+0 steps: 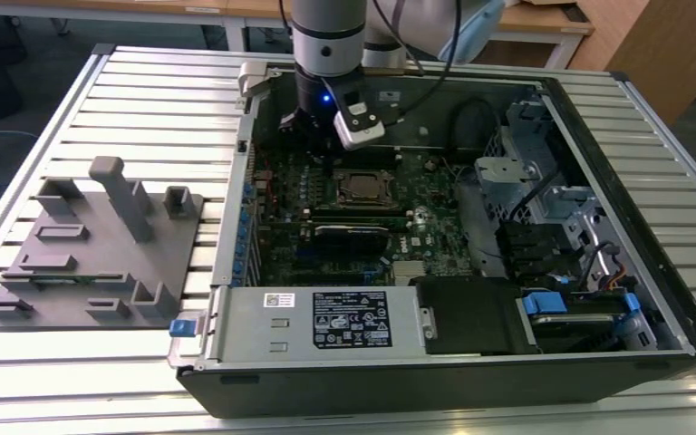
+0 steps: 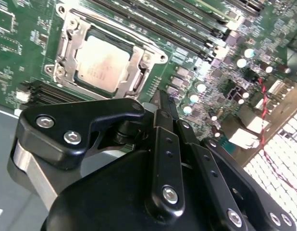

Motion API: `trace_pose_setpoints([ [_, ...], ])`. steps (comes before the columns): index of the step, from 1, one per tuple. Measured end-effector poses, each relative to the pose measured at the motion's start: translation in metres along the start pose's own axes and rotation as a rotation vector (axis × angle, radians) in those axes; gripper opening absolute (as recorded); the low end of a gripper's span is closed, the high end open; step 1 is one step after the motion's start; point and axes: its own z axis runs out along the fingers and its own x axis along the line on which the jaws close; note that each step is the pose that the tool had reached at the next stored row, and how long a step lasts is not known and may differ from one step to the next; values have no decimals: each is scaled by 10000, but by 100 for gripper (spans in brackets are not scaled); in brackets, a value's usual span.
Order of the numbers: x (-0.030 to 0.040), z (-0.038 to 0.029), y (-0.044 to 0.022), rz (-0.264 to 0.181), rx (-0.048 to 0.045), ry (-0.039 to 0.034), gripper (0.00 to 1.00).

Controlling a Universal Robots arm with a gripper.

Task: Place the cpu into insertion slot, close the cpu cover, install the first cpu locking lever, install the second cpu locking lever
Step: 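Install the first cpu locking lever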

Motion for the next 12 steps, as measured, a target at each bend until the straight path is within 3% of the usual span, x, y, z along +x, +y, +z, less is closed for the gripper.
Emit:
trace_pose_setpoints([
  [3,36,-1,-3,0,-1,-1,10],
  [12,40,-15,-4,0,-1,1,10],
])
